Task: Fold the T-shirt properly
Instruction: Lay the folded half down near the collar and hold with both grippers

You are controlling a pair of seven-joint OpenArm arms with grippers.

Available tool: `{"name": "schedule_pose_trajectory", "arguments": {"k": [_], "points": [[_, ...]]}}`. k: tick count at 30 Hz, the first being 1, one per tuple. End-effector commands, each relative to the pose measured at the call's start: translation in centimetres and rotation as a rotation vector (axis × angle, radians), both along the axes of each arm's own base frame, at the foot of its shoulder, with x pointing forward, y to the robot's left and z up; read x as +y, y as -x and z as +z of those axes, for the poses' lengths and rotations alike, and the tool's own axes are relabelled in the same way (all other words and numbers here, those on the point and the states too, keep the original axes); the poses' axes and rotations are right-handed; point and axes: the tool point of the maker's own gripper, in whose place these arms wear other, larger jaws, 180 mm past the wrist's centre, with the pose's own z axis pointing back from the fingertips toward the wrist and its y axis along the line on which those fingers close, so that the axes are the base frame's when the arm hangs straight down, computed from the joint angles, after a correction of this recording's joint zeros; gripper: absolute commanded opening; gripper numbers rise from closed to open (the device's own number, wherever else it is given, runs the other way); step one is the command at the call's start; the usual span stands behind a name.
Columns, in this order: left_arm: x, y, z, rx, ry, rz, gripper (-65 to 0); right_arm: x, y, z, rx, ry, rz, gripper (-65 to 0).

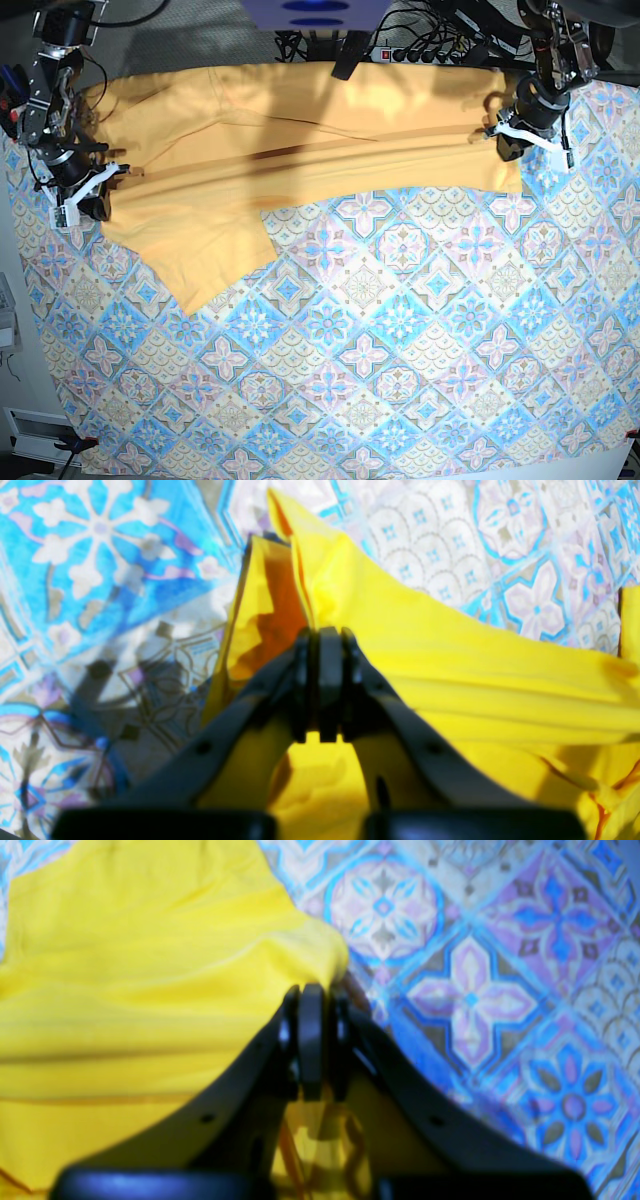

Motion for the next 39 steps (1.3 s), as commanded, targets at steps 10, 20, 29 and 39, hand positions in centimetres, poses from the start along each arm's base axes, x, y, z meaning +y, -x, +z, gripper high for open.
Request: {"name": "schedule_pose_trajectory", "arguments": {"k": [10,20,29,39], "points": [[1.1,1.0,0.2,0.011,-0.037,-0.004,-65.0,0.2,0.4,1.6,-0.048,0.015,0.012,-64.3],[1.8,3.6,-2.9,0.12,-0.005,0.035,-54.4,1.5,0.5,0.8,-0.042,-0.02,0.005,-64.2],[3.1,3.1,-1.7,0.103,0.053,0.096,-41.6,1.6,0.6,0.5,-0.037,-0.025,0.004,-64.1],[4.3,2.5,-0.2,0.027,0.135,0.182,-41.8,0.6,2.3,-2.0,0.079,0.072,0.012,-63.9]]}}
